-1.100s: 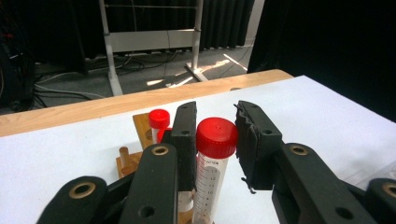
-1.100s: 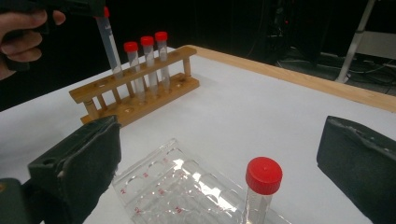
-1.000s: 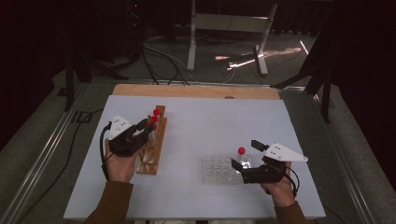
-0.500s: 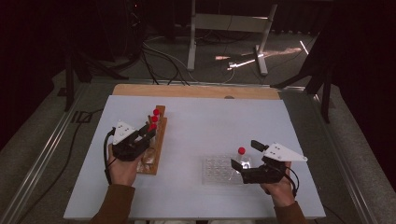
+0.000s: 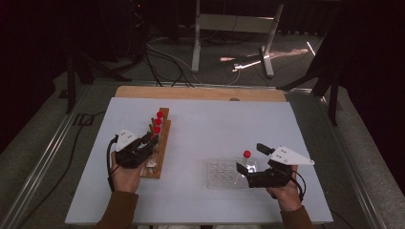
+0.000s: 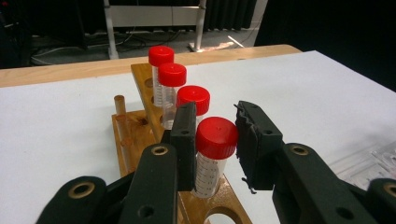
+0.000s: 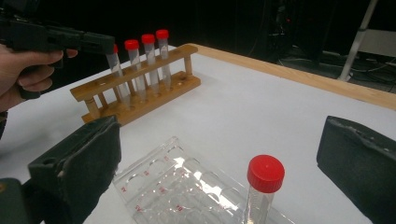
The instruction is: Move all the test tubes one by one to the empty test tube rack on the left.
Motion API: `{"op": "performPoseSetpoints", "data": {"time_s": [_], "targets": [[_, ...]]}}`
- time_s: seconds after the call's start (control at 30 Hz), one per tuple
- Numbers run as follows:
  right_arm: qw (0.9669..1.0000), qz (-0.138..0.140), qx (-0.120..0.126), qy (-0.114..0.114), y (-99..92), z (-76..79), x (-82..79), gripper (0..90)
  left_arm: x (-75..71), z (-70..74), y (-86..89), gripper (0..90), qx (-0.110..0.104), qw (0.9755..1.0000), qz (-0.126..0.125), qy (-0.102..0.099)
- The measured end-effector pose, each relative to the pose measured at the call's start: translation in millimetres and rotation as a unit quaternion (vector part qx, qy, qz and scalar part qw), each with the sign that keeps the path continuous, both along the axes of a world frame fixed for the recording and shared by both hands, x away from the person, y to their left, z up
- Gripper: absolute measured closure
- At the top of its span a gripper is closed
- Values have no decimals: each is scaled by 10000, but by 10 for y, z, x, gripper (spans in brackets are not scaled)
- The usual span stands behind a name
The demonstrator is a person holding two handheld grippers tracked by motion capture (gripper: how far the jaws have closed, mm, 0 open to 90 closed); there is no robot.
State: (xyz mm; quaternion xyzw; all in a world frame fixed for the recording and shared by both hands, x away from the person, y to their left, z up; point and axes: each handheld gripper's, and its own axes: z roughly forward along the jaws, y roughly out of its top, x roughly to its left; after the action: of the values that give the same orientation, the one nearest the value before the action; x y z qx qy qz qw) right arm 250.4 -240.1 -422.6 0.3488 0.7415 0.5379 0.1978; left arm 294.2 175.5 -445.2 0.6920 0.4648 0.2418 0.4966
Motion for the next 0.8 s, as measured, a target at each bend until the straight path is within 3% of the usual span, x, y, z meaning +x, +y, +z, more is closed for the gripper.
{"op": "performPoseSetpoints", "data": {"time_s": [0.43,0.63,0.8], "targets": [[10000,16,14,-6,-2,-2,-1,0,0,-27,2,688,5,10000,-32,8],[10000,28,23,-21,-8,1,-2,0,-15,-6,7,615,-35,10000,-57,-35],[10000,22,48,-40,-22,5,-2,0,-52,52,24,483,-171,9996,-52,-197]]}}
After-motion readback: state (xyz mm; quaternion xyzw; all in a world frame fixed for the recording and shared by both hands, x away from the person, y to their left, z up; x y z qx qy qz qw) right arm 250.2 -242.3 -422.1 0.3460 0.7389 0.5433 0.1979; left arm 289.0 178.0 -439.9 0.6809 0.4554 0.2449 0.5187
